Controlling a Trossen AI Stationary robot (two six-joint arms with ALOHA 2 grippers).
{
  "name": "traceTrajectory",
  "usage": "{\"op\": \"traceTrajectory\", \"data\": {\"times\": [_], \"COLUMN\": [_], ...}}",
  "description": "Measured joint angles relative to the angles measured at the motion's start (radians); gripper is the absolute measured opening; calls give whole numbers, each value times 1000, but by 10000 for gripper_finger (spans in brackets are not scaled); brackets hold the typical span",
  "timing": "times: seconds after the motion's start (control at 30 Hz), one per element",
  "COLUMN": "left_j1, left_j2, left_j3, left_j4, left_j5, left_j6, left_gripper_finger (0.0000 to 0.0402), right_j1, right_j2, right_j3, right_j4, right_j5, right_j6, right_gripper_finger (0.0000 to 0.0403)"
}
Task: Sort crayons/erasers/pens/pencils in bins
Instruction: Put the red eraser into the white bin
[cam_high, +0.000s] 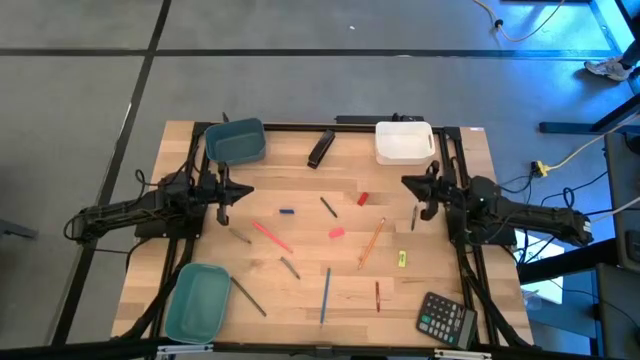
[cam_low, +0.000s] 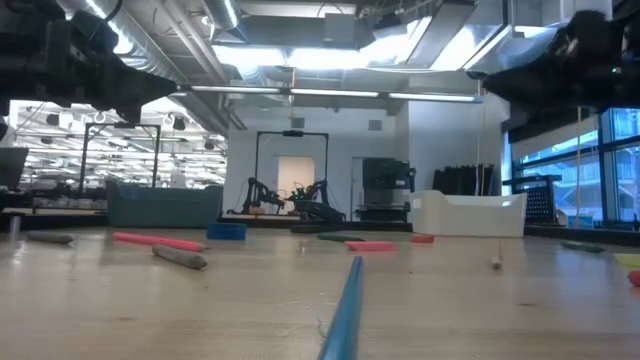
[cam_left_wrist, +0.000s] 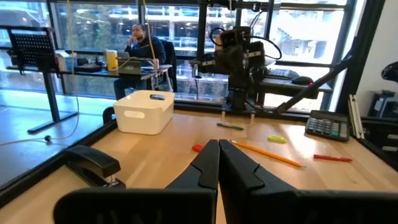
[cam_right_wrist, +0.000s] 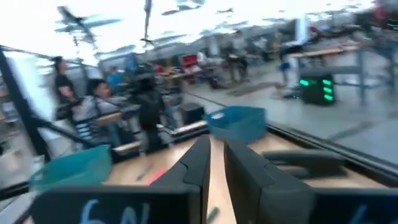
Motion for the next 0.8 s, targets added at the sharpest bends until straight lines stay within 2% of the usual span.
{"op": "traceTrajectory", "data": {"times": [0.13, 0.3, 0.4, 0.53, 0.67, 0.8], "left_j1": [0, 0, 0, 0, 0, -5], "left_j2": [0, 0, 0, 0, 0, 0], "left_j3": [0, 0, 0, 0, 0, 0], "left_j4": [0, 1, 1, 1, 2, 13], "left_j5": [2, 6, 6, 7, 5, 5], "left_j6": [-29, -64, -91, -100, -100, -135], "left_gripper_finger": [0, 0, 0, 0, 0, 0], "right_j1": [0, 0, 0, 0, 0, 1], "right_j2": [122, 329, 447, 592, 731, 872], "right_j3": [0, 18, 77, 187, 321, 449], "right_j4": [-45, -6, -3, -4, -102, -247], "right_j5": [27, 28, 43, 62, -43, -140], "right_j6": [71, 127, 69, -70, -191, -270], "right_gripper_finger": [49, 50, 63, 105, 150, 176]}}
